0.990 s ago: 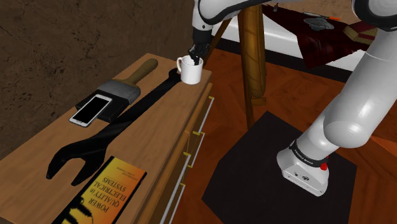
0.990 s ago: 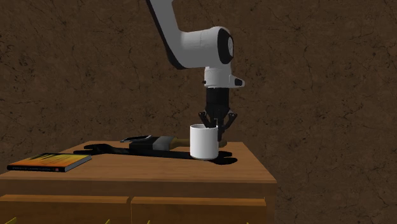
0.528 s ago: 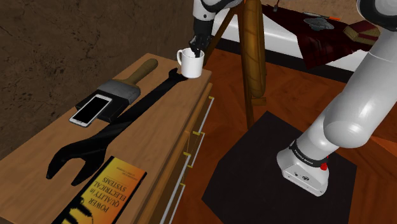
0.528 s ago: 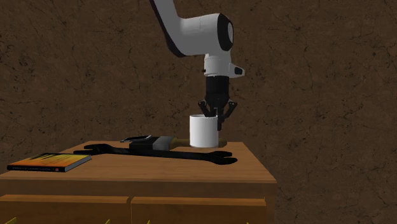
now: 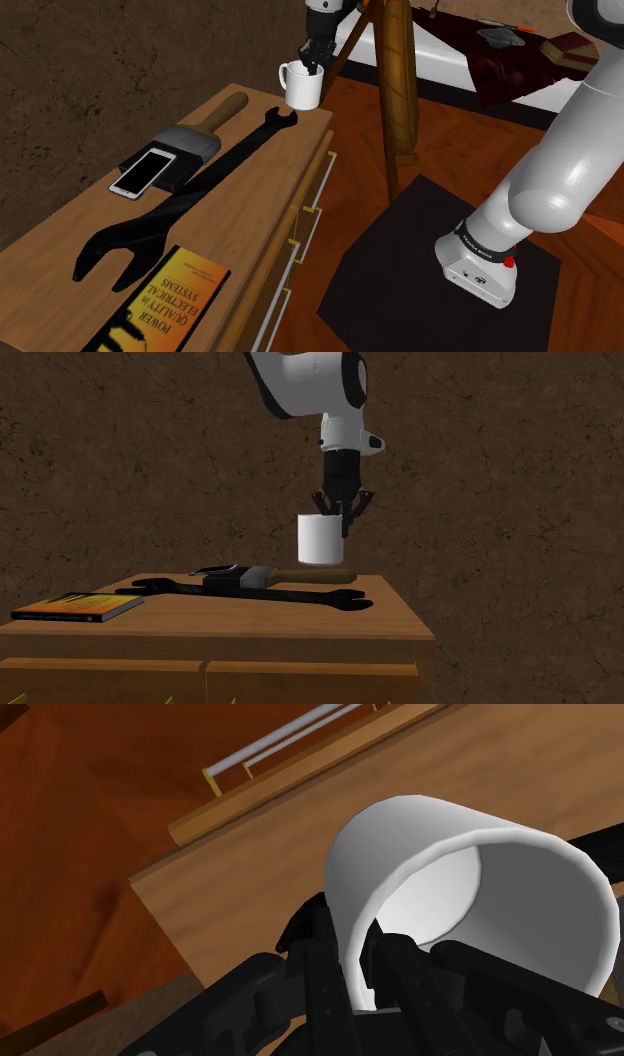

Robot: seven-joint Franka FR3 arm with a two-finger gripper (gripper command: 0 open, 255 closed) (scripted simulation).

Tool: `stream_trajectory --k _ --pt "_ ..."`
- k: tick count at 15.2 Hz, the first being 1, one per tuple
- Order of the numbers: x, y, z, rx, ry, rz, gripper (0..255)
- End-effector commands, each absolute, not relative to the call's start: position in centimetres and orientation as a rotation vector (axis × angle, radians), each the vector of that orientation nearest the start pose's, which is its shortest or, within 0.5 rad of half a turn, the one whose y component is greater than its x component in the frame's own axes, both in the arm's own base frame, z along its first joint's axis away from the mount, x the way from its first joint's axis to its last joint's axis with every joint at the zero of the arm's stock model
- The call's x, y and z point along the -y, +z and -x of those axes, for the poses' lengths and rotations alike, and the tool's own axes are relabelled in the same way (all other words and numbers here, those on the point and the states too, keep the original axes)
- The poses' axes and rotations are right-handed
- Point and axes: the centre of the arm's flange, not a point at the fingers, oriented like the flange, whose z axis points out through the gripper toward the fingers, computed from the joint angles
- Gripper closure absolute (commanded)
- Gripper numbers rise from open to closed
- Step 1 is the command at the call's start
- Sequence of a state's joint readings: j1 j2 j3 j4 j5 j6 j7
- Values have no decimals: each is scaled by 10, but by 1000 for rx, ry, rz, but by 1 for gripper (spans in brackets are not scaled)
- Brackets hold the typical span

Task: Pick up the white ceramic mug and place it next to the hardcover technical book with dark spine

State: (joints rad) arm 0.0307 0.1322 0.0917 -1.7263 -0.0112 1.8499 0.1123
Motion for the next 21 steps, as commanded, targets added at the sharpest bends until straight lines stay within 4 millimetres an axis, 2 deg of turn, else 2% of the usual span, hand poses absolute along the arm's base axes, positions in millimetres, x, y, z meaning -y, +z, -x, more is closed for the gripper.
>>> stream_trajectory --k 1,7,21 --pt "-70 509 -599 20 13 3141 255" --pt "-70 540 -599 20 13 3141 255" --pt "-247 540 -545 20 13 3141 255"
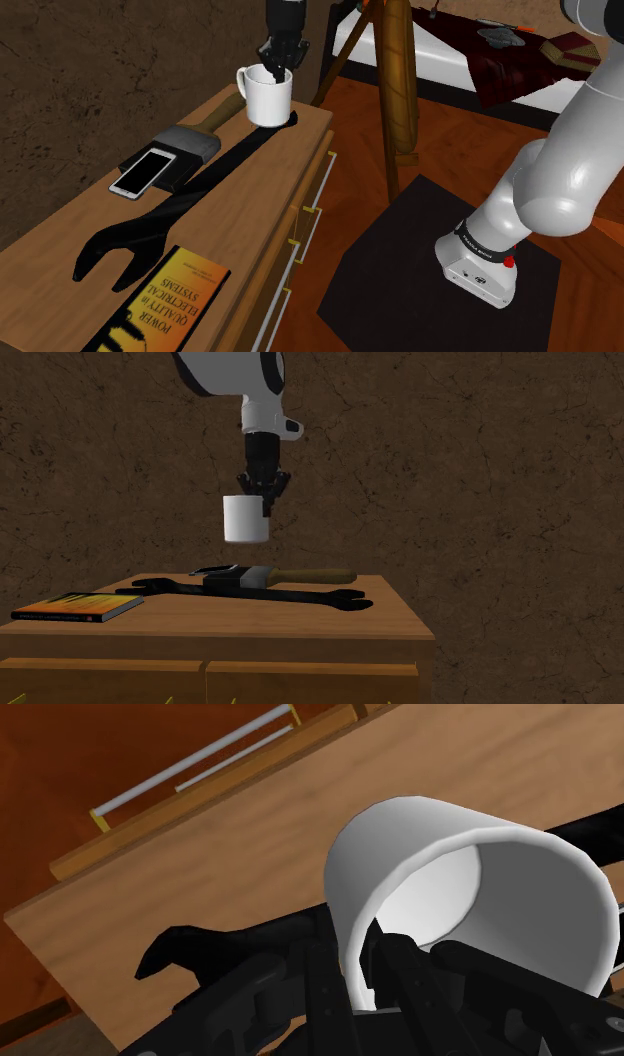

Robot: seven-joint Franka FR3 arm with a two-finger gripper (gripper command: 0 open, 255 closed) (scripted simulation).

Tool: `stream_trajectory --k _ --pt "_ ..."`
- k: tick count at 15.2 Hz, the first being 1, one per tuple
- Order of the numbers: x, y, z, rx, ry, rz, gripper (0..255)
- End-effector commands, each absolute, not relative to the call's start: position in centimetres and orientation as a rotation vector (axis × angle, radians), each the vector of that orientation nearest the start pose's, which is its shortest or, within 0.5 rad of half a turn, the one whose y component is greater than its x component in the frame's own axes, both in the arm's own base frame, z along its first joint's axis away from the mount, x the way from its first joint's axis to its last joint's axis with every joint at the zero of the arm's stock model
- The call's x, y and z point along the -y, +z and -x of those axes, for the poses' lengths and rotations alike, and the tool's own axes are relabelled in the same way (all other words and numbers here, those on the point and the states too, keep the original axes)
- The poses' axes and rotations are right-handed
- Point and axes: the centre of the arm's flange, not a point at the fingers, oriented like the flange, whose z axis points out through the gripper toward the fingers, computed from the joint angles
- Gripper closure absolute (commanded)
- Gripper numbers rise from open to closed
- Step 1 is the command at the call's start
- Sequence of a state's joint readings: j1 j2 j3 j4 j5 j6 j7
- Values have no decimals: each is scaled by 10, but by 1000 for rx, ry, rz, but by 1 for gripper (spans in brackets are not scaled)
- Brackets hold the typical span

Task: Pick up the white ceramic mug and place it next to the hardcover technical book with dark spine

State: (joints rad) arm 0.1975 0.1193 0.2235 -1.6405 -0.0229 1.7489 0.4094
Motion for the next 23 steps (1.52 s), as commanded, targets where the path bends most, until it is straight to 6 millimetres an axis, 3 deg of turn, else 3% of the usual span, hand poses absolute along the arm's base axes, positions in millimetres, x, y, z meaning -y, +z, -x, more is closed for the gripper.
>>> stream_trajectory --k 1,16,17,23 --pt "-259 541 -541 20 13 3141 255" --pt "-449 542 -483 20 13 3141 255" --pt "-457 542 -481 20 13 3141 255" --pt "-457 510 -481 20 13 3141 255"
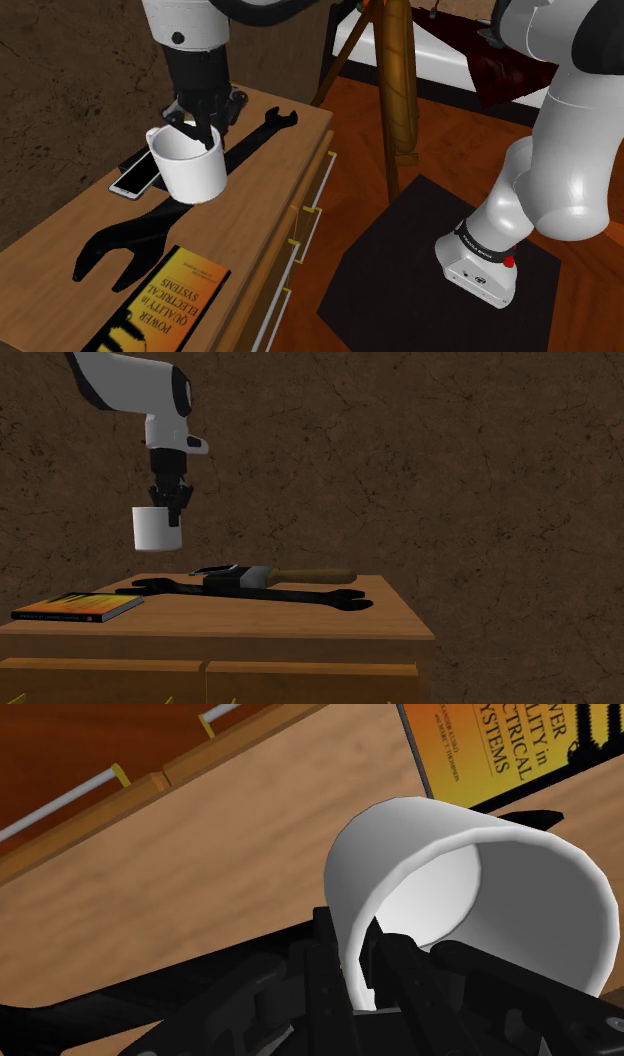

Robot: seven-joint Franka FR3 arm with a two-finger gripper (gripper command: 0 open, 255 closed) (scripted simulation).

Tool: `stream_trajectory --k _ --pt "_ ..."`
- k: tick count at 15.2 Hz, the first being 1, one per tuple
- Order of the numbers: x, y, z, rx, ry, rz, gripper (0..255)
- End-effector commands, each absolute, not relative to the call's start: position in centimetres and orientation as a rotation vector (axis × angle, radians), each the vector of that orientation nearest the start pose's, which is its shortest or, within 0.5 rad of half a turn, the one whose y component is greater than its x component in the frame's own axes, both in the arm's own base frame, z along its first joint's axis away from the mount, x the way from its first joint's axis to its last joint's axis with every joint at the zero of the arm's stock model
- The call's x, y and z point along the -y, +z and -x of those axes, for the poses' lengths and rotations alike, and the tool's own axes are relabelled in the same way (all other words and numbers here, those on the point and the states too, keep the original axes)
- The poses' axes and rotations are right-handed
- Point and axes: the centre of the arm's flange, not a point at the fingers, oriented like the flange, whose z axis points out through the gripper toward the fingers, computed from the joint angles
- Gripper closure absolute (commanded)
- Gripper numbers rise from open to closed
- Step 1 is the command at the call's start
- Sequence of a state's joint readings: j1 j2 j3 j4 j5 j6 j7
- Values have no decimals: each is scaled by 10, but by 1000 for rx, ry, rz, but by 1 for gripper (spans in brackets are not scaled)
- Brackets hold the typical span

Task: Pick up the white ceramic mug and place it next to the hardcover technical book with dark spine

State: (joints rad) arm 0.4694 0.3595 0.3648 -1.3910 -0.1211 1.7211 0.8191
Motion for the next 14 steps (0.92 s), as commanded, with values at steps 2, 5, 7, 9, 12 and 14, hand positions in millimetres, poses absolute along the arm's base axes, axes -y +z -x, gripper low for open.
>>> stream_trajectory --k 2,5,7,9,12,14 --pt "-457 499 -481 20 13 3141 255" --pt "-457 483 -481 20 13 3141 255" --pt "-457 473 -481 20 13 3141 255" --pt "-457 462 -481 20 13 3141 255" --pt "-457 447 -481 20 13 3141 255" --pt "-457 436 -481 20 13 3141 255"
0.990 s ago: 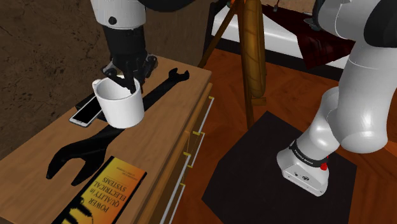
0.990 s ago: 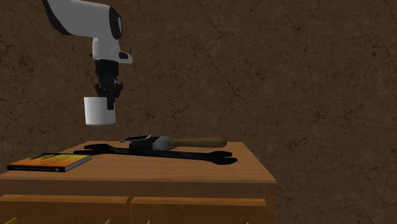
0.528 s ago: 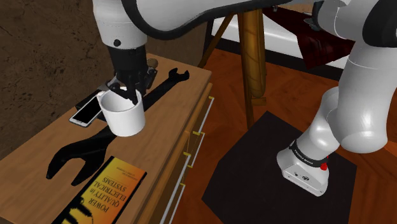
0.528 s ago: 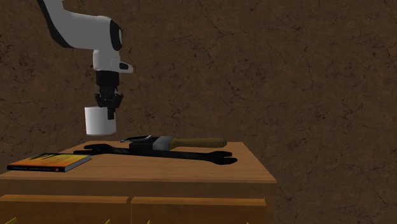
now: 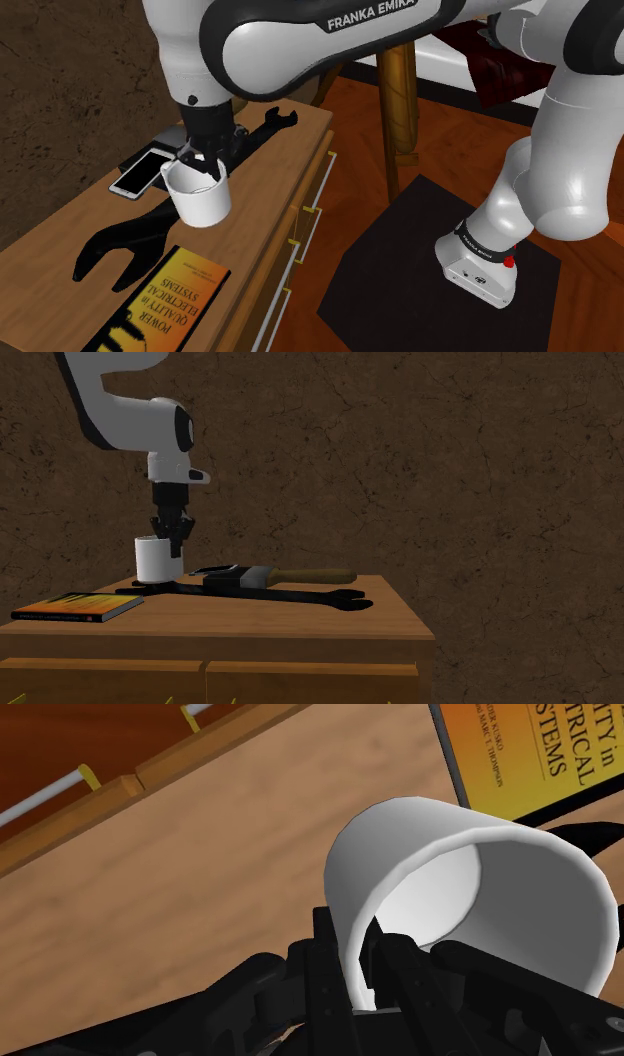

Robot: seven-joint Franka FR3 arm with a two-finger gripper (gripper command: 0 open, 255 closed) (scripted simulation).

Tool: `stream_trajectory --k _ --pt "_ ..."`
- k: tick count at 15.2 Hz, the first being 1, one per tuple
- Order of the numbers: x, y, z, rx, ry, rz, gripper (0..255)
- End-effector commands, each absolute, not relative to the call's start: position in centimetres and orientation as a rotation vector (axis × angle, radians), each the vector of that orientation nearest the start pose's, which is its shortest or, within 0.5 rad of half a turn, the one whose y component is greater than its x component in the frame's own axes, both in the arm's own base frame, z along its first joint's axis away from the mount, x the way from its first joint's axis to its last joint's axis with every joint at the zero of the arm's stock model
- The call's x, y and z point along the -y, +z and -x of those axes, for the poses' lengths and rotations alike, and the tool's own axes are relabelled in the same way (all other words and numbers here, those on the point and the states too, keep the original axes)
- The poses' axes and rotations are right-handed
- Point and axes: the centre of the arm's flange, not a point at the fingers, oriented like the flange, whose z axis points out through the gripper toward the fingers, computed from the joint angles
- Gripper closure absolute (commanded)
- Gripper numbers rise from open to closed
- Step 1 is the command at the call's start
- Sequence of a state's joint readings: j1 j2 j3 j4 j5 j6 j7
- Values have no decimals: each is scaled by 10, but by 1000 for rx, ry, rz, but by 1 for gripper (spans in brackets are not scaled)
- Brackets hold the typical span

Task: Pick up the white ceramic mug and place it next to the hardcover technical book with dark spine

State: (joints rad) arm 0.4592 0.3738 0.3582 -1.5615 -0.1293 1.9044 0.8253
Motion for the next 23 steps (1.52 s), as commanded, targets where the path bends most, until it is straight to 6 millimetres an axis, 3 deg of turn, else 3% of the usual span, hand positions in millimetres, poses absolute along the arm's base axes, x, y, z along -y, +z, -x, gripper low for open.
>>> stream_trajectory --k 1,11,18,19,23 --pt "-457 431 -481 20 13 3141 255" --pt "-457 379 -481 20 13 3141 255" --pt "-457 379 -481 20 13 3141 255" --pt "-457 379 -481 20 13 3141 0" --pt "-457 379 -481 20 13 3141 0"
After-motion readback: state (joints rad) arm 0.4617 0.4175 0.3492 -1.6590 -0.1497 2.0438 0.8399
